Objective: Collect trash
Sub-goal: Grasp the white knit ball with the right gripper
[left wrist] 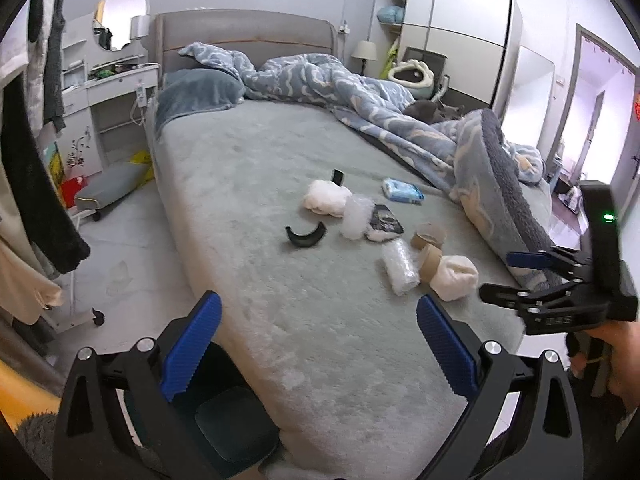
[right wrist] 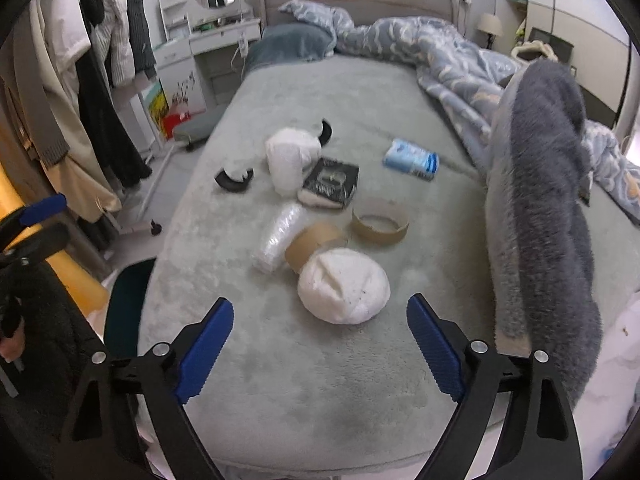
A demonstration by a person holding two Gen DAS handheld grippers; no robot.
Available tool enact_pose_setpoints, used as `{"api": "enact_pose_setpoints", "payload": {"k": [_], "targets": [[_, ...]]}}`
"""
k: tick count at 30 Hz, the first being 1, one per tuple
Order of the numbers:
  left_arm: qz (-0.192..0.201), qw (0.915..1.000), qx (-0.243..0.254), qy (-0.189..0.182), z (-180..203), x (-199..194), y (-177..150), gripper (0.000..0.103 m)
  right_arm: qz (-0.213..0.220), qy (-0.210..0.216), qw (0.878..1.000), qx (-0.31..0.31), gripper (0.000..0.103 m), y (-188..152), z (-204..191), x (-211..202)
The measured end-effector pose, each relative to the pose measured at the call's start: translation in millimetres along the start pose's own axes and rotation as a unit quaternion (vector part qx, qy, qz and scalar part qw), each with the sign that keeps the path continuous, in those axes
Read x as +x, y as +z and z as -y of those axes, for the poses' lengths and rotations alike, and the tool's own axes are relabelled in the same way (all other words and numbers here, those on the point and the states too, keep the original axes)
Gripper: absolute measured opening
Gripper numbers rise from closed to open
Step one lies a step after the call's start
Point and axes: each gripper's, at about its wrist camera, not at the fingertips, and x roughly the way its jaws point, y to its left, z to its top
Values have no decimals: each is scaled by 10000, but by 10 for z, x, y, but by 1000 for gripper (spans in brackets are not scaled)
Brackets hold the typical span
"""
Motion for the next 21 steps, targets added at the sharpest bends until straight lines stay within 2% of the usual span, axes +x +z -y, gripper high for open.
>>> {"api": "enact_pose_setpoints", "payload": {"k": [6,21], "targets": [[-120,9997,105,-211,137,122,-10,98,-312,45,9995,-37,78,3,132,213],[-269,9964,435,-675,492,473,36,89,-513,834,9950,208,77,125,333,735]]}}
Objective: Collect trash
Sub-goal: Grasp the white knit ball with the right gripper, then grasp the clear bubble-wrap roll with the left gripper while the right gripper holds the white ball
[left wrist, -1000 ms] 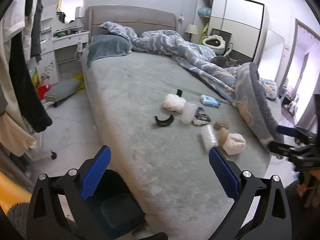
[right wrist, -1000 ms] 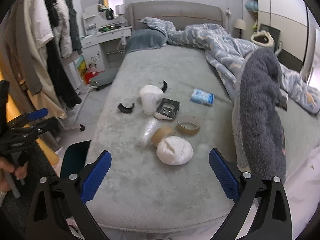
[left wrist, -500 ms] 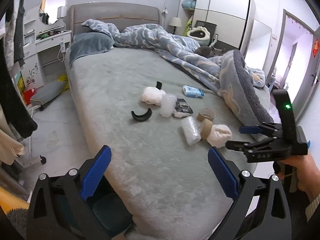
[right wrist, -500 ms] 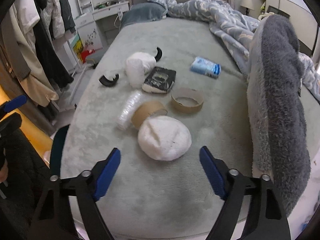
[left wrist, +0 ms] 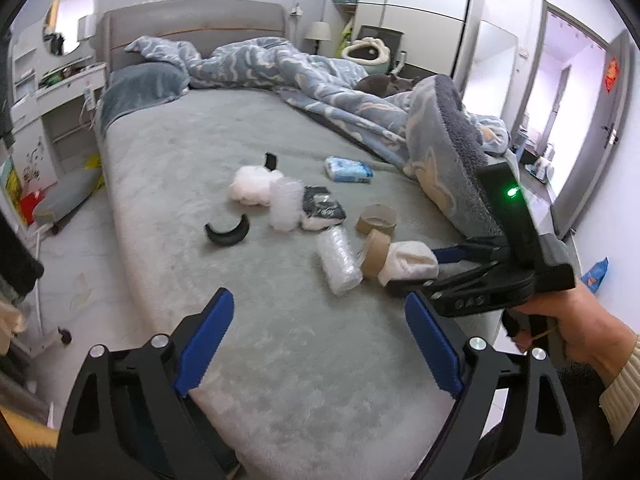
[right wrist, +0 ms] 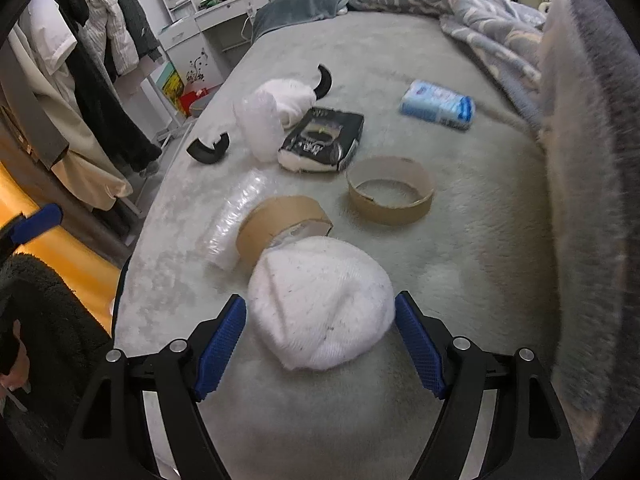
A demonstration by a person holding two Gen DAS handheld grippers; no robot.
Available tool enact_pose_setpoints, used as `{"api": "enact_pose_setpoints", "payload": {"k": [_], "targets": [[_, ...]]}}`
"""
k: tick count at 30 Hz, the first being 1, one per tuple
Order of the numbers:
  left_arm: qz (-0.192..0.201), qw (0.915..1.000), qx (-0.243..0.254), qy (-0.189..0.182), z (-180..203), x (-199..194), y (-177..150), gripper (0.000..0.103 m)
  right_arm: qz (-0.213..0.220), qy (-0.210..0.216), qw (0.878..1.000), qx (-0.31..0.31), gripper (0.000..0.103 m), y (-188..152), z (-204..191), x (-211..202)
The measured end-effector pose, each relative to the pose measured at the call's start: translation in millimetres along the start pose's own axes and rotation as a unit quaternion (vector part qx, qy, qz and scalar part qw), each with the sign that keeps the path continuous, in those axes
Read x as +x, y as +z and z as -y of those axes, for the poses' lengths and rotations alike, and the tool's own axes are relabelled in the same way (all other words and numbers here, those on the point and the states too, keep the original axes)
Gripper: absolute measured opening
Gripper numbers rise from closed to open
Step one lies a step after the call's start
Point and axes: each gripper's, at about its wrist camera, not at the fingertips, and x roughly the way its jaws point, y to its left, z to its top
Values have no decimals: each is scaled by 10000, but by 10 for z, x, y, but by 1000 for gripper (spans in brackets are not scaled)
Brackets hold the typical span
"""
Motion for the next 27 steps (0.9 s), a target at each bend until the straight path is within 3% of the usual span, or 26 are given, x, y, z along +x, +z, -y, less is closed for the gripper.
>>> {"api": "enact_pose_setpoints", "payload": {"k": [6,9,18,21,27], "targets": [[-158,9996,-139,-192,-10,205,54,86,82,115,9999,56,57,28,97,33],[-235,9997,-60,-28,34,314,58,86,150,183,9997,106,50,29,139,-21],[-443,9988,222,53,200,616,47,86,624,134,9978,152,49,-27,212,-413],[-477,9982,319,158,269,720,49,80,708,124,9974,100,49,-46,217,-491],[-345,9992,-118,187,186,811,143,72,951,139,9953,88,49,-99,280,-688]]}}
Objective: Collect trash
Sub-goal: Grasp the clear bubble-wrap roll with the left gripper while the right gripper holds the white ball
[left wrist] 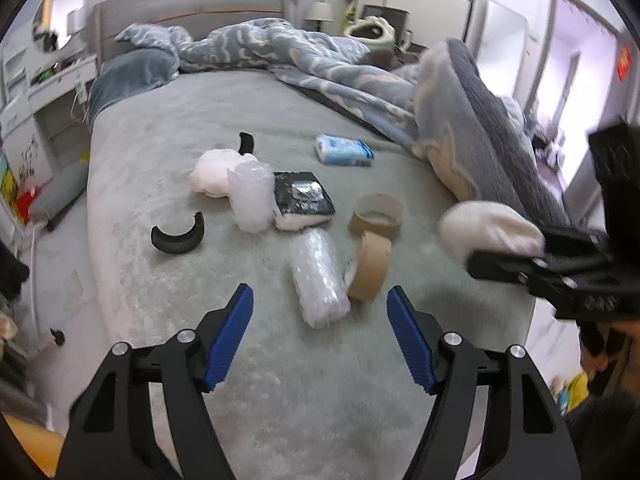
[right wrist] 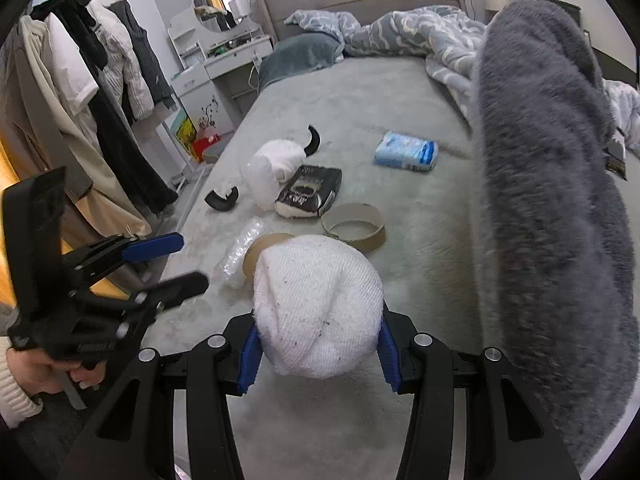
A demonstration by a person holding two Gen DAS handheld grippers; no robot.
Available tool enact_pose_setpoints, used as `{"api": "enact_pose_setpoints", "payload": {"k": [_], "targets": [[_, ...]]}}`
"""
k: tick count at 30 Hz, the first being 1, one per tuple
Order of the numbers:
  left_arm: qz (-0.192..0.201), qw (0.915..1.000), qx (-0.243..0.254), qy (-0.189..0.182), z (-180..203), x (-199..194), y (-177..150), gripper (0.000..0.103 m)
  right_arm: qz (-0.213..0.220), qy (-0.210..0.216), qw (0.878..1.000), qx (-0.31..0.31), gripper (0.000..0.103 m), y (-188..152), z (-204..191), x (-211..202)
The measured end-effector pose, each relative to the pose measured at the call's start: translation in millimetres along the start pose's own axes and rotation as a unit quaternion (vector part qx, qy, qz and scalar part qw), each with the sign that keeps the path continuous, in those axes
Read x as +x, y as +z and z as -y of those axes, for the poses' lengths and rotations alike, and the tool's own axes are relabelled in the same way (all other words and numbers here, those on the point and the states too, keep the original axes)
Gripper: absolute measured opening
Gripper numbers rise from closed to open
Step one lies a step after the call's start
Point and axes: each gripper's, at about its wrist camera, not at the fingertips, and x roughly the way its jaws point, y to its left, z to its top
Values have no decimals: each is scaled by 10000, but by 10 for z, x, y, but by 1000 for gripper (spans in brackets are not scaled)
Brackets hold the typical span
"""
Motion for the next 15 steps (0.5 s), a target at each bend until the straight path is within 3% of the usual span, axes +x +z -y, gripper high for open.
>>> {"api": "enact_pose_setpoints", "payload": {"k": [6,10,15], "targets": [[-71,9990,-436,-21,-102,148,107,70,135,11,9999,49,49,-46,36,-155],[-220,9971,-649,-316,-140,285,207,66,200,2,9998,-38,49,-83,-9,-262],[-438,9937,-941,-417,-219,496,262,63,272,-73,9996,-56,49,-120,-3,-364]]}}
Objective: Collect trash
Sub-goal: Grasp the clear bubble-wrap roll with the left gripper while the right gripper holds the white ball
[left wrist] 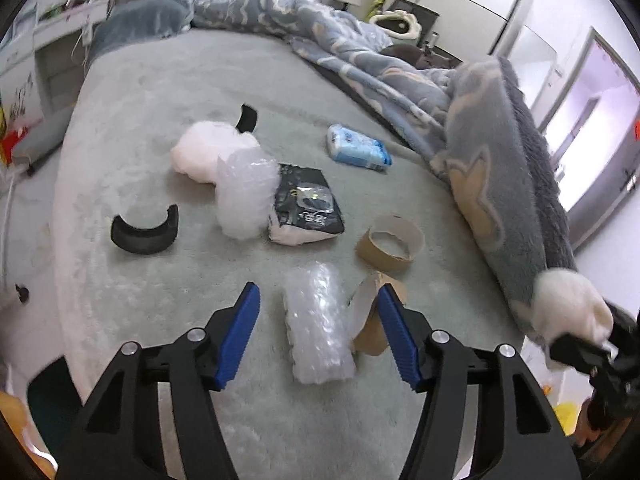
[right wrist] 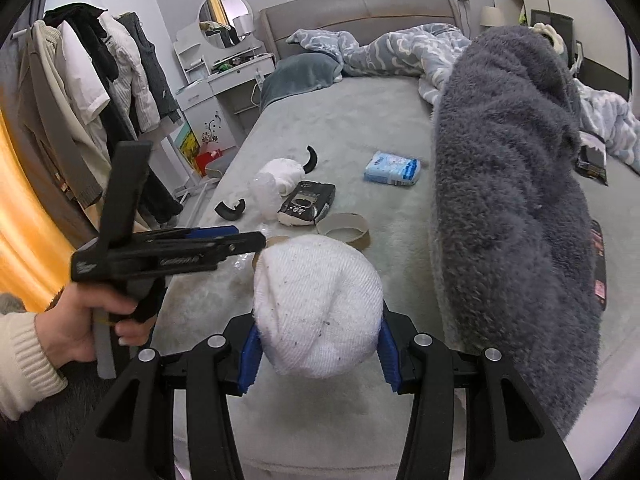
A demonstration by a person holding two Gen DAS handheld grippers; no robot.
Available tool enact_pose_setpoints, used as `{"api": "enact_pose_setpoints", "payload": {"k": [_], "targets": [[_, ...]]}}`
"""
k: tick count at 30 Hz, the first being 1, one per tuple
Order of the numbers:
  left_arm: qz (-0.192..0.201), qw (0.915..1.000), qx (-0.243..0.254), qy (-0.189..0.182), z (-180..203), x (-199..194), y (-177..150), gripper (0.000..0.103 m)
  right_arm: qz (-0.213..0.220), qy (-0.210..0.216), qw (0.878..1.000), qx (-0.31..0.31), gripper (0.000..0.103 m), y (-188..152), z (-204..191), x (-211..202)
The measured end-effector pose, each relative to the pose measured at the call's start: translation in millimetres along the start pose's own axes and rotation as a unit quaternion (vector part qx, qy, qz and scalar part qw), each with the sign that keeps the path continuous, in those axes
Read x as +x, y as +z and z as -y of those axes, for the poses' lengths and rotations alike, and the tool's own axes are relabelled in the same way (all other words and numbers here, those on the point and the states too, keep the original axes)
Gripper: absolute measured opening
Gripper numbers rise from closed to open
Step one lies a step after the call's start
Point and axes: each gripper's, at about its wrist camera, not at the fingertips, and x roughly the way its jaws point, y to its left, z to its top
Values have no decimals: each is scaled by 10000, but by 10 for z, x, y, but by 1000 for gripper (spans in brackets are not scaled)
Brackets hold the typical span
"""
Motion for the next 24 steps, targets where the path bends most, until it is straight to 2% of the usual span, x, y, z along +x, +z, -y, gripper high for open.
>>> {"api": "enact_pose_setpoints", "payload": {"k": [4,8,10,14,18,19,20,21,24], "targets": [[-84,9988,-443,-189,-159,63,45,58,45,-5,10000,-2,49,2,-9,-36],[-149,9917,-1115,-615,-384,72,31,58,-6,0,10000,-28,49,1,-43,13],[-149,9893,-1290,-663,-443,64,21,58,-45,-9,10000,-64,49,-7,-62,27],[-321,9899,-1190,-702,-424,99,-24,58,-97,-47,9999,-82,49,-13,-67,55],[-464,9888,-1088,-910,-369,121,-109,59,-99,-87,9999,-49,49,-8,-55,68],[-444,9895,-1013,-936,-347,121,-122,56,-105,-94,9999,-45,49,-9,-53,75],[-423,9892,-990,-998,-345,118,-131,45,-115,-110,9999,-48,49,-5,-60,84],[-404,9881,-1005,-1093,-353,114,-124,39,-118,-116,9999,-51,49,-9,-64,88],[-267,9895,-977,-1028,-391,67,-115,33,-132,-131,9998,-54,49,-1,-74,107]]}}
